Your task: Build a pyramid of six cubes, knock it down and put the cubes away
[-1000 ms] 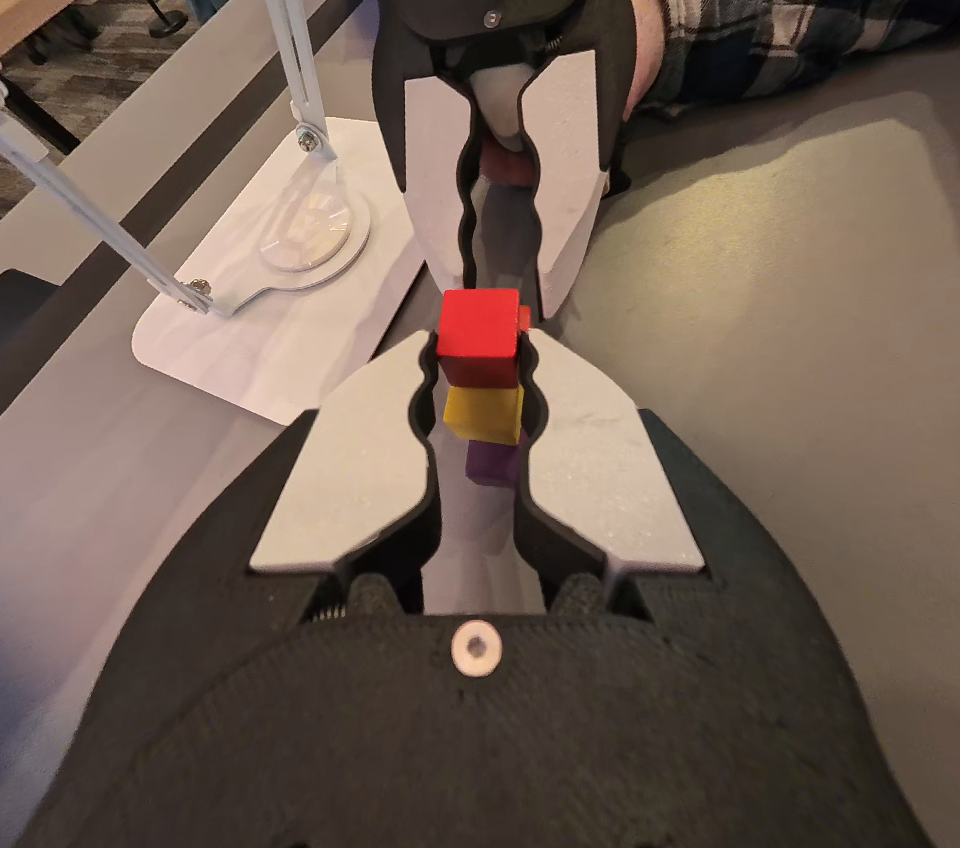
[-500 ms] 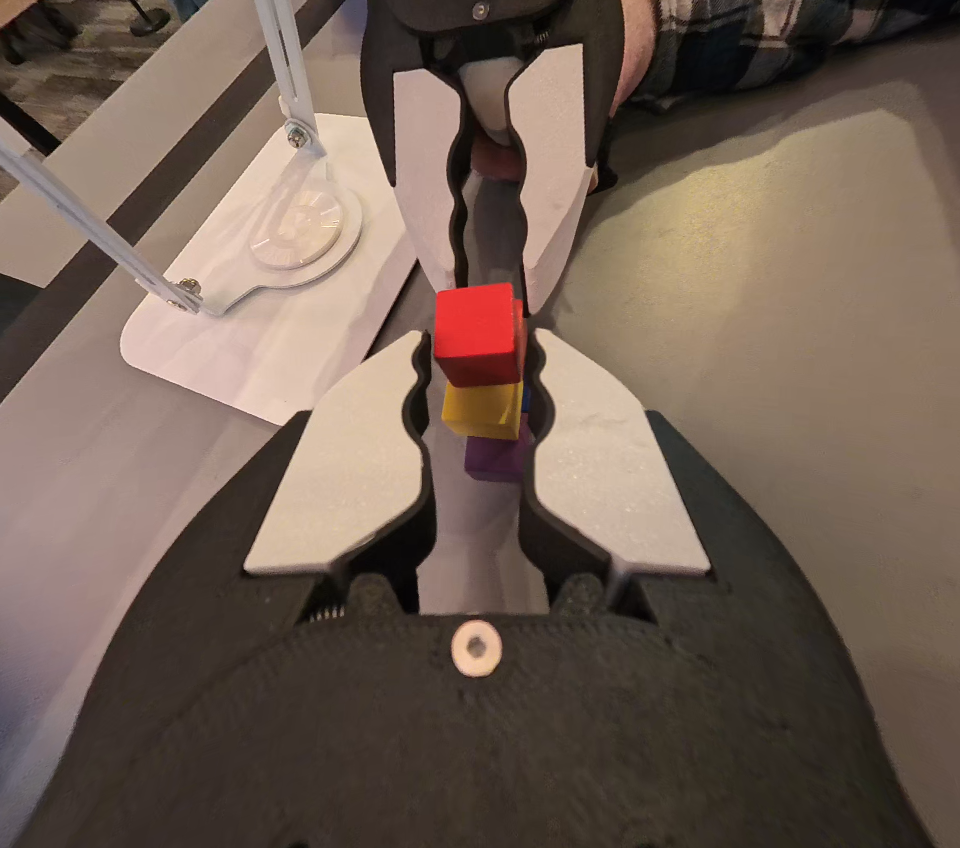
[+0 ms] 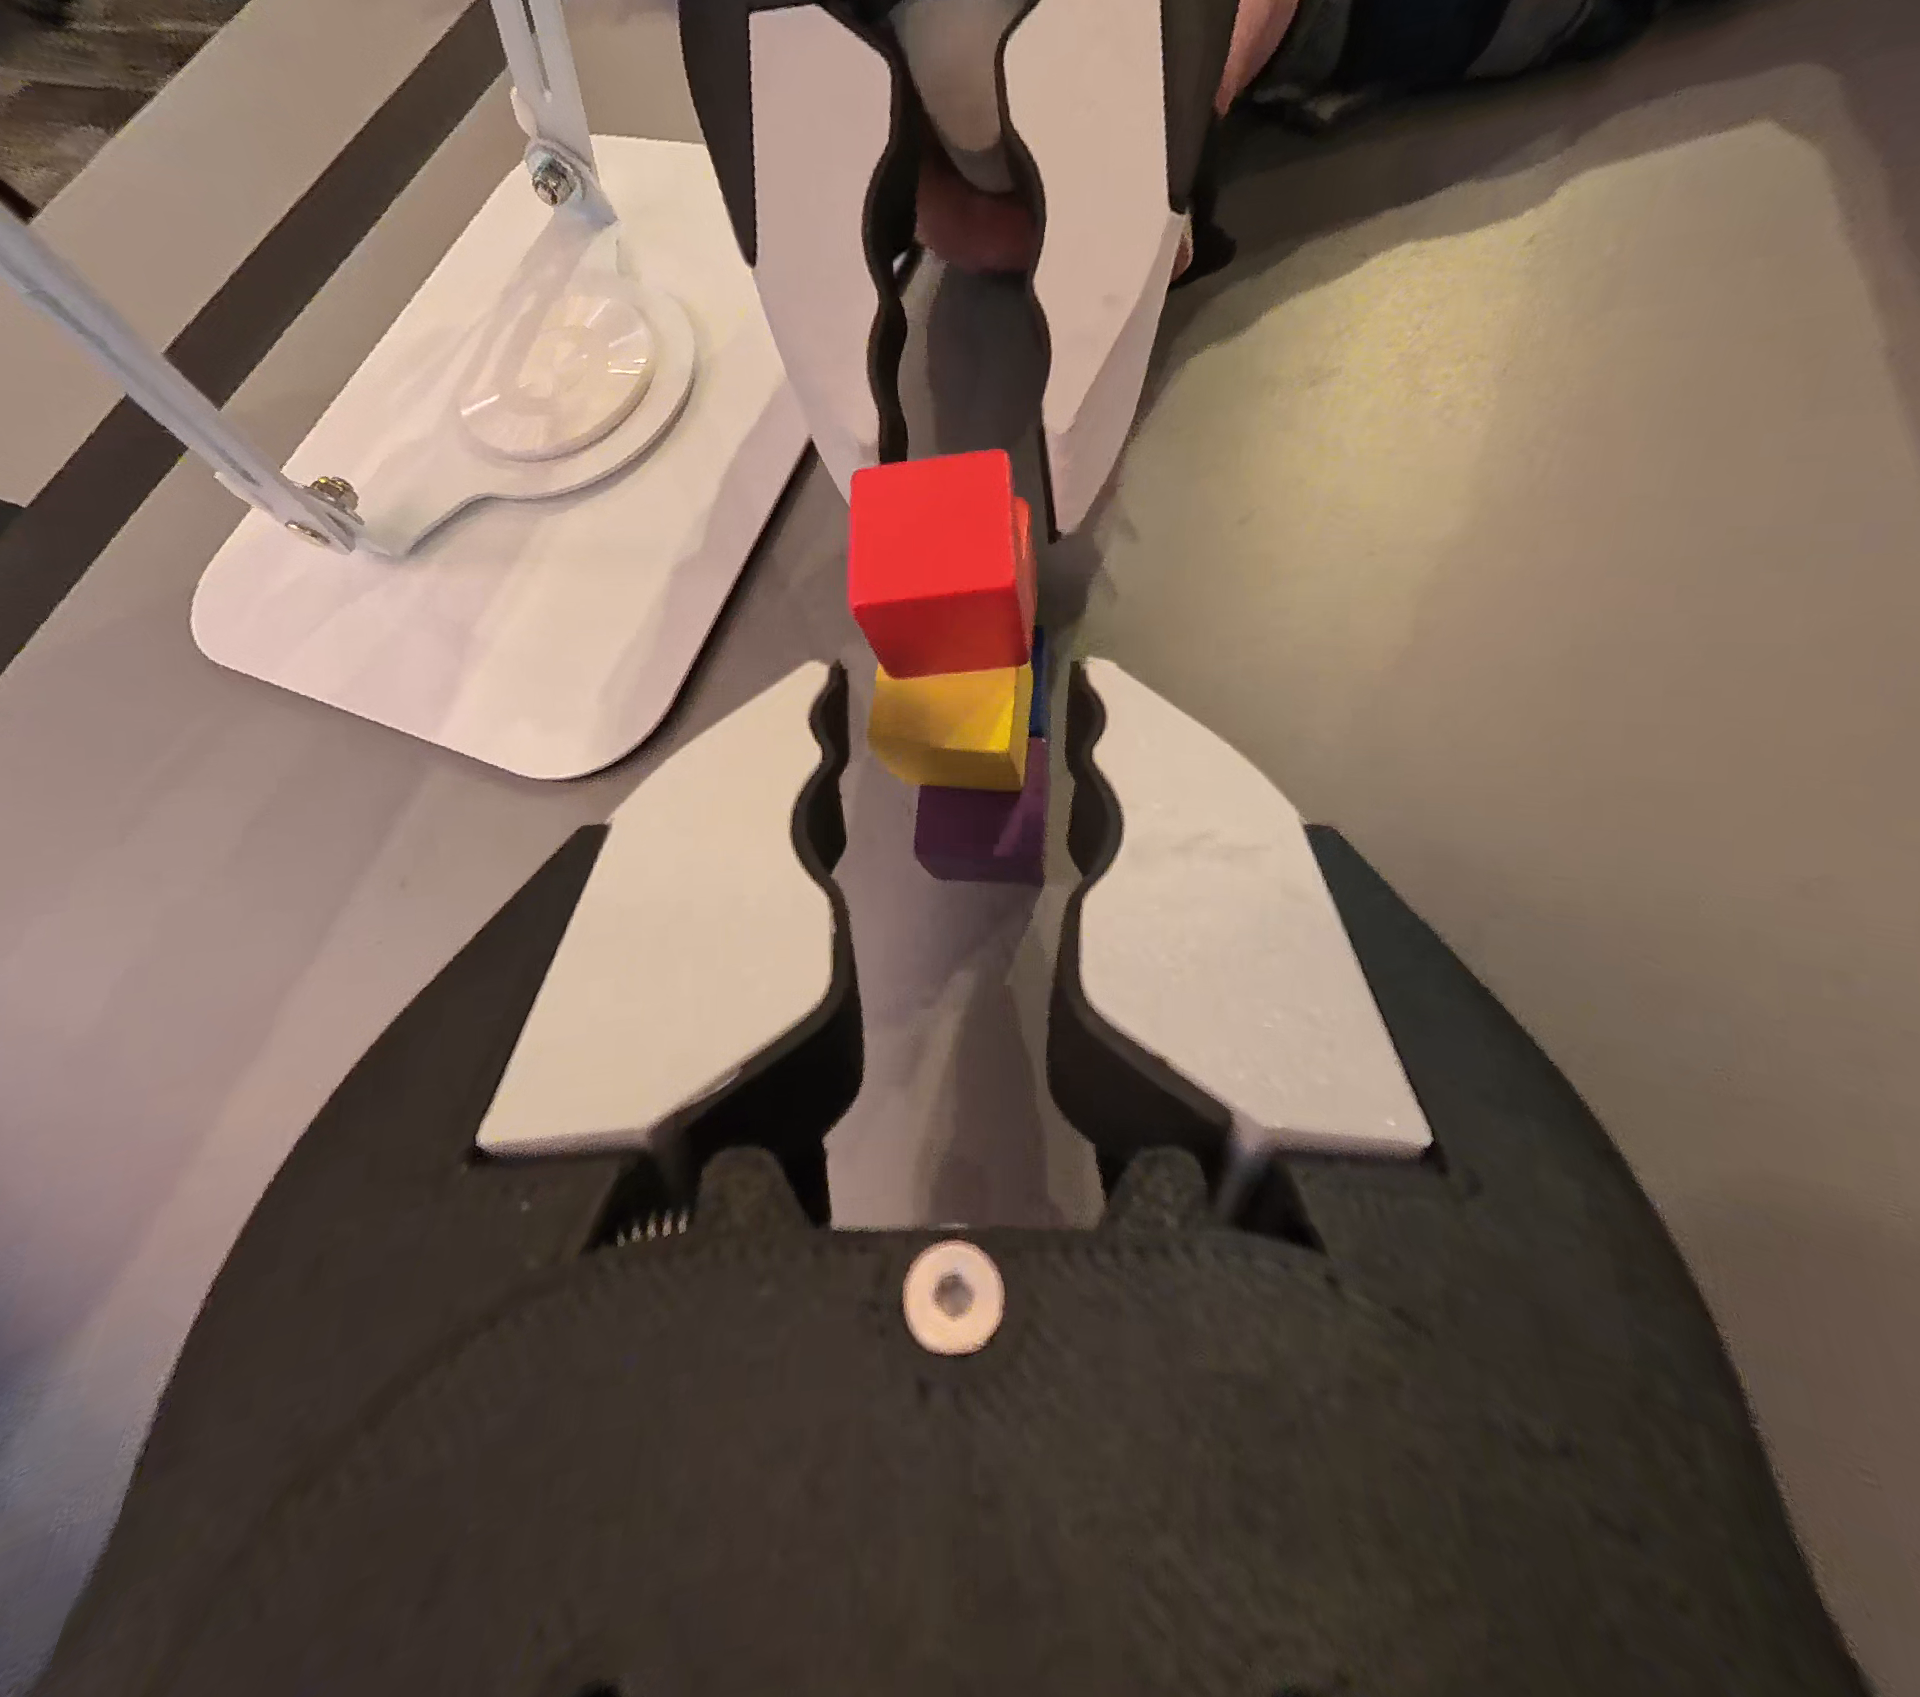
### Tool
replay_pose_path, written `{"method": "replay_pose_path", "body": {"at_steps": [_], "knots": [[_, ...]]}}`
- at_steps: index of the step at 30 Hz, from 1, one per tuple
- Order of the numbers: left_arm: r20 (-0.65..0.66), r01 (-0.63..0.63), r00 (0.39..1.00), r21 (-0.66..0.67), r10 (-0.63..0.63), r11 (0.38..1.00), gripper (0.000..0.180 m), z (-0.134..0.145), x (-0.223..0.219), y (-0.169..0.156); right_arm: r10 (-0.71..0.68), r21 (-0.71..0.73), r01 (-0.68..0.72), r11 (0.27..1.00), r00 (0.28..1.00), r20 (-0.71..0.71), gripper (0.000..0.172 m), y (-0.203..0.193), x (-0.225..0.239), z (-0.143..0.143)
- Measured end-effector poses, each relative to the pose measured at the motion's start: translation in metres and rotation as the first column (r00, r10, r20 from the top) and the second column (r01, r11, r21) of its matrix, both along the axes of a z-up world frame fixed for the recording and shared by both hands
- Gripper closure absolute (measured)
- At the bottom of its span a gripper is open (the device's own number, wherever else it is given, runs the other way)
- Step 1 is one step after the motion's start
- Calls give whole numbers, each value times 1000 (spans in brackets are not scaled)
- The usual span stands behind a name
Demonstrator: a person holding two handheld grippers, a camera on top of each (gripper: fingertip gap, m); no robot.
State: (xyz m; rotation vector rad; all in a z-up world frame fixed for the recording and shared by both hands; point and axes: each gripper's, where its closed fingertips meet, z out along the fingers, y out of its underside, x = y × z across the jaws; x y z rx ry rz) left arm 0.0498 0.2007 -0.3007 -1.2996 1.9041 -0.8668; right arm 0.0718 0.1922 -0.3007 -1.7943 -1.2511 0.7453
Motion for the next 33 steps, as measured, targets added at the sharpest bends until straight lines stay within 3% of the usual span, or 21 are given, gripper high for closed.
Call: {"method": "replay_pose_path", "body": {"at_steps": [8, 20, 25, 28, 33], "knots": [[1, 1, 1000, -7, -1, 1000, 153, -2, 2, -2, -2, 4, 2, 1000, 1000, 8, 145, 0, -1, -1], [5, -12, 1000, 3, 12, 1000, 153, -3, 4, -1, 2, 7, -2, 1000, 1000, 9, 147, 0, -1, -1], [-3, -13, 1000, 18, 13, 1000, 140, -3, 3, 0, -1, 5, 1, 1000, 1000, 1, 142, 0, 0, 1], [43, -2, 999, -4, 3, 1000, 133, 13, 3, -1, 3, -3, -3, 1000, 1000, -8, 140, 0, 0, 1], [44, 28, 999, 5, -29, 1000, 137, 20, 14, -7, 10, -2, -10, 1000, 1000, 4, 141, -1, -1, -1]]}}
